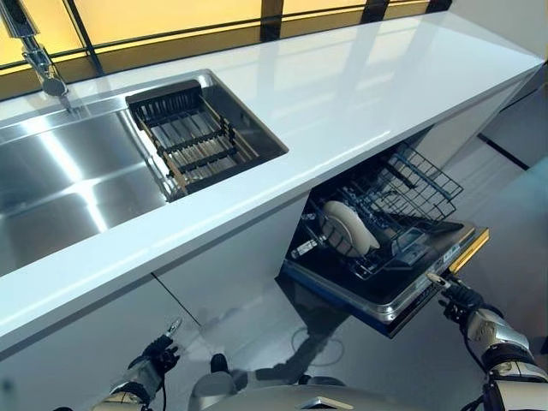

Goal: Take plates into dishwasher

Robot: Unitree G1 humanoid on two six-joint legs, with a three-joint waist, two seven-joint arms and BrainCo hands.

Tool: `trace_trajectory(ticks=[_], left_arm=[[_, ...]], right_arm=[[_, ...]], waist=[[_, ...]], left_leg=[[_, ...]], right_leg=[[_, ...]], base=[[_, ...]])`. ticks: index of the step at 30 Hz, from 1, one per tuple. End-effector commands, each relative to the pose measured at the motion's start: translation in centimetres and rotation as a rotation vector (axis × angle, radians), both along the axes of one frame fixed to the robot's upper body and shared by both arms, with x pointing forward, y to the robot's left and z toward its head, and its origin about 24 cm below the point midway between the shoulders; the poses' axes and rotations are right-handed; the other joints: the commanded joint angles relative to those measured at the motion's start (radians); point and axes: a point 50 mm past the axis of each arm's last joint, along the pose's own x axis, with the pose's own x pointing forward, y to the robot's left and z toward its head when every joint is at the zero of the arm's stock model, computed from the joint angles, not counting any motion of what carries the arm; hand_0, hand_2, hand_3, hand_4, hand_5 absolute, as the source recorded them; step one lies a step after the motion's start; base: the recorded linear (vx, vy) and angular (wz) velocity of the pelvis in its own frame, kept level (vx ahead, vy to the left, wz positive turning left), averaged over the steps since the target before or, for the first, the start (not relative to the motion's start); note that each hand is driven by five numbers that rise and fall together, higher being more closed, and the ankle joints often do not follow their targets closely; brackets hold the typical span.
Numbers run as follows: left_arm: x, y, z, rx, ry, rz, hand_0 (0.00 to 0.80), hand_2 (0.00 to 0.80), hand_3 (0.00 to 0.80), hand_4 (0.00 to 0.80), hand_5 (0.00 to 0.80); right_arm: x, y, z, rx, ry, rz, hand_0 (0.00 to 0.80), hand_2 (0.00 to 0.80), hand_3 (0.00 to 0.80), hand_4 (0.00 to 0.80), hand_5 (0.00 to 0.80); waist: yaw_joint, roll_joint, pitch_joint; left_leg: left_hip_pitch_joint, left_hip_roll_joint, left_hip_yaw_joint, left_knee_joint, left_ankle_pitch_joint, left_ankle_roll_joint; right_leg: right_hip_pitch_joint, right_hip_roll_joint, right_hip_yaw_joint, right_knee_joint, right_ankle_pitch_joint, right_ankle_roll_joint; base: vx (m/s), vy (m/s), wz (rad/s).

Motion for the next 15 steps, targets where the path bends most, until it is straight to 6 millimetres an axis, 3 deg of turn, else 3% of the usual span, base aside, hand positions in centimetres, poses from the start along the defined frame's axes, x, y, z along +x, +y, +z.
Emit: trace_trajectory(ticks=[1,2,7,15], left_arm=[[1.0,0.5,0.4,-0.008,-0.058,0.068,0.000,0.000,0.000,0.000,0.000],[1.0,1.1,0.7,0.001,-0.058,0.068,0.000,0.000,0.000,0.000,0.000],[1.1,1.4,0.8,-0.002,-0.063,0.111,0.000,0.000,0.000,0.000,0.000],[1.6,0.3,0.6,-0.030,-0.109,0.082,0.000,0.000,0.000,0.000,0.000]], right_arm=[[0.9,-1.7,1.9,-0.060,-0.090,-0.036,0.000,0.000,0.000,0.000,0.000],[0.5,-1.4,1.4,-0.046,-0.088,-0.045,0.000,0.000,0.000,0.000,0.000],[-1.1,-2.0,0.5,-0.016,-0.041,-0.084,0.000,0.000,0.000,0.000,0.000],[-3.7,-2.5,-0.5,-0.008,0.044,-0.088,0.000,0.000,0.000,0.000,0.000]], waist=[[0.032,0.054,-0.006],[0.030,0.061,0.002],[0.035,0.045,0.005],[0.025,0.045,0.005]], left_leg=[[0.052,0.015,-0.058,0.000,-0.077,0.017],[0.046,0.048,-0.048,0.009,-0.069,0.011],[0.031,0.100,-0.035,0.024,-0.052,-0.018],[0.049,0.119,-0.024,0.010,-0.043,-0.043]], right_leg=[[-0.128,-0.061,0.065,0.107,0.197,0.014],[-0.117,-0.039,0.075,0.096,0.133,0.012],[-0.079,-0.016,0.054,0.038,0.097,0.015],[-0.038,-0.015,0.025,-0.003,0.088,0.007]], base=[[-0.056,-0.366,-0.18],[-0.056,-0.328,-0.14],[-0.029,-0.196,0.06],[0.014,-0.068,0.03]])
